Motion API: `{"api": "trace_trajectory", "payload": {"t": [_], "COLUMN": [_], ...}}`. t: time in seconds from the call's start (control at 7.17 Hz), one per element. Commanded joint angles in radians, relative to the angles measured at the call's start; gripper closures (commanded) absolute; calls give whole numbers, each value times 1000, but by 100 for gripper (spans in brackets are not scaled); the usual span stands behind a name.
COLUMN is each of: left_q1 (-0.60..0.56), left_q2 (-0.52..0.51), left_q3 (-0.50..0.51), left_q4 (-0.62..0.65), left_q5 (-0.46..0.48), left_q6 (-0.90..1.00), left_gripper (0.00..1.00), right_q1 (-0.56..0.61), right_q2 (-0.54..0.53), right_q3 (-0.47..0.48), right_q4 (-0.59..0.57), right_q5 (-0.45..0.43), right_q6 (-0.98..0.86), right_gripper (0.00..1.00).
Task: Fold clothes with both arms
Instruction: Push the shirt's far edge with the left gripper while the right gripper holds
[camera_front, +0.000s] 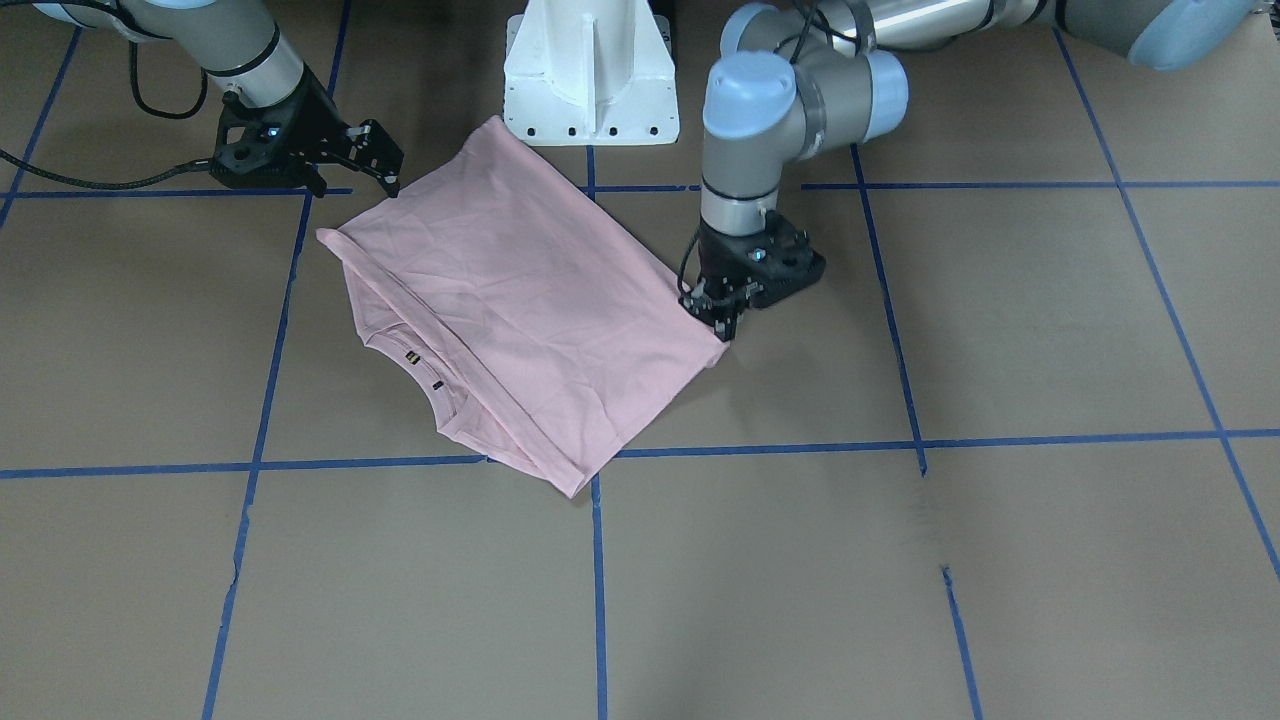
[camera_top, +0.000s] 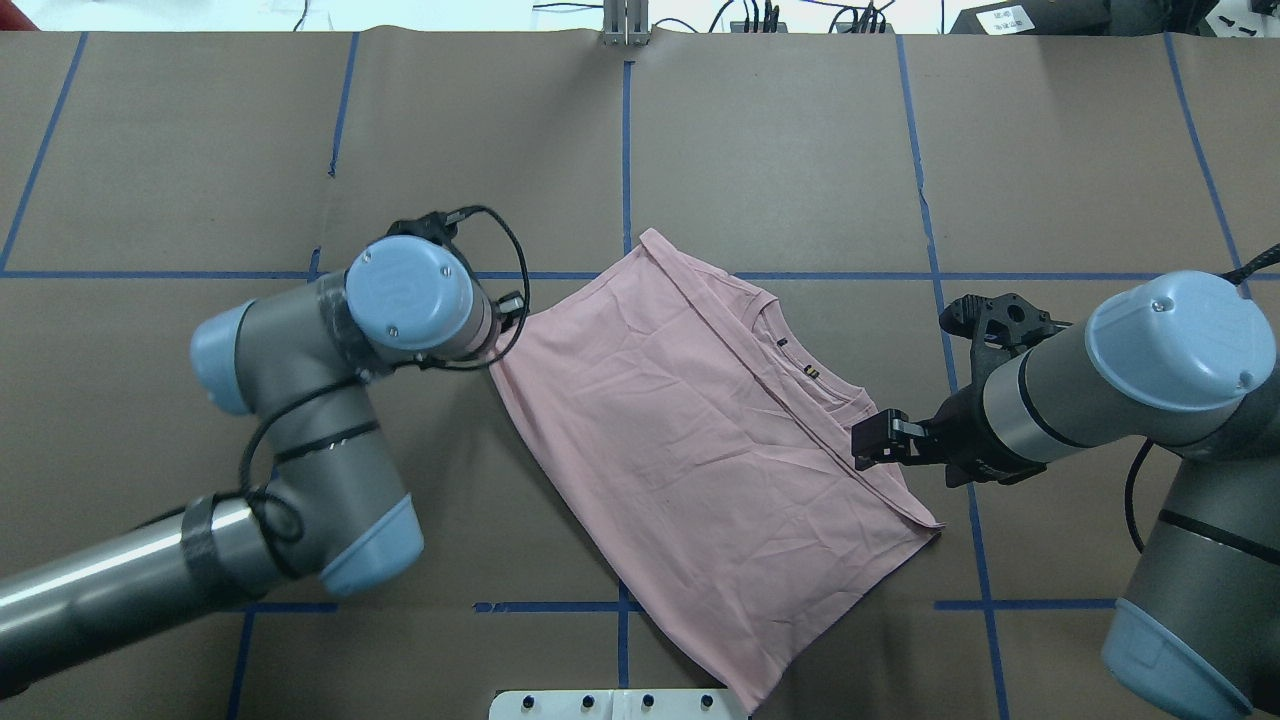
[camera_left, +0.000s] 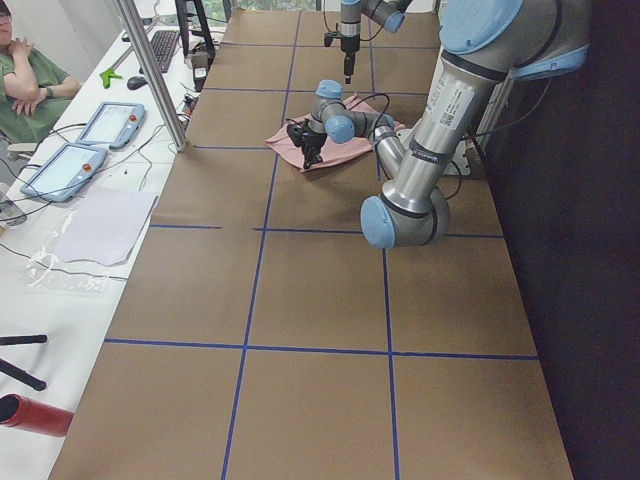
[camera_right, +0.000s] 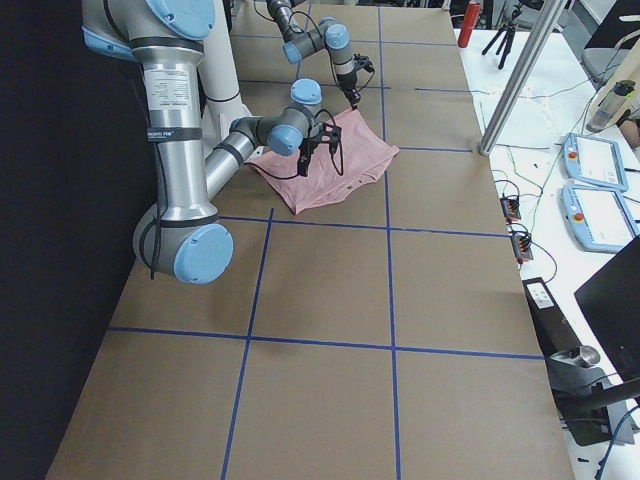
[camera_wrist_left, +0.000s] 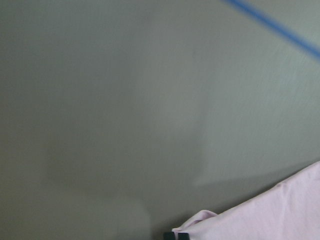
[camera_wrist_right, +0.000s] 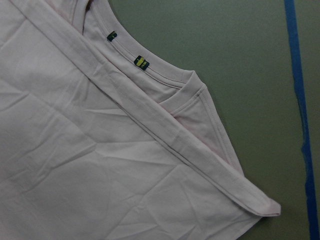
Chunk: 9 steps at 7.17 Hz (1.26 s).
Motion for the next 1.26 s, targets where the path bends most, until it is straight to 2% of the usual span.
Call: {"api": "trace_trajectory", "payload": {"t": [0.0, 0.42, 0.7, 0.84, 0.98, 1.12], "left_q1": [-117, -173, -171, -173, -173, -186], "left_q2": [-124, -282, -311, -313, -316, -316], "left_q3": [286, 548, 687, 695, 692, 674], "left_q4": [-189, -380, -566, -576, -574, -570], "left_q5": [0, 7, 85, 86, 88, 73], "left_q6": [119, 248, 307, 307, 321, 315], "left_gripper": [100, 100, 100, 63, 1, 0], "right_q1": [1, 5, 3, 3, 5, 9], "right_q2": [-1, 2, 3, 11, 23, 39], "right_q3": [-2, -19, -27, -29, -29, -29], "right_q4": [1, 2, 2, 2, 1, -4], "right_q5": [-5, -16, -26, -28, -28, -28], "right_q6": [0, 0, 0, 0, 2, 3], "right_gripper": [0, 0, 0, 0, 0, 0]}}
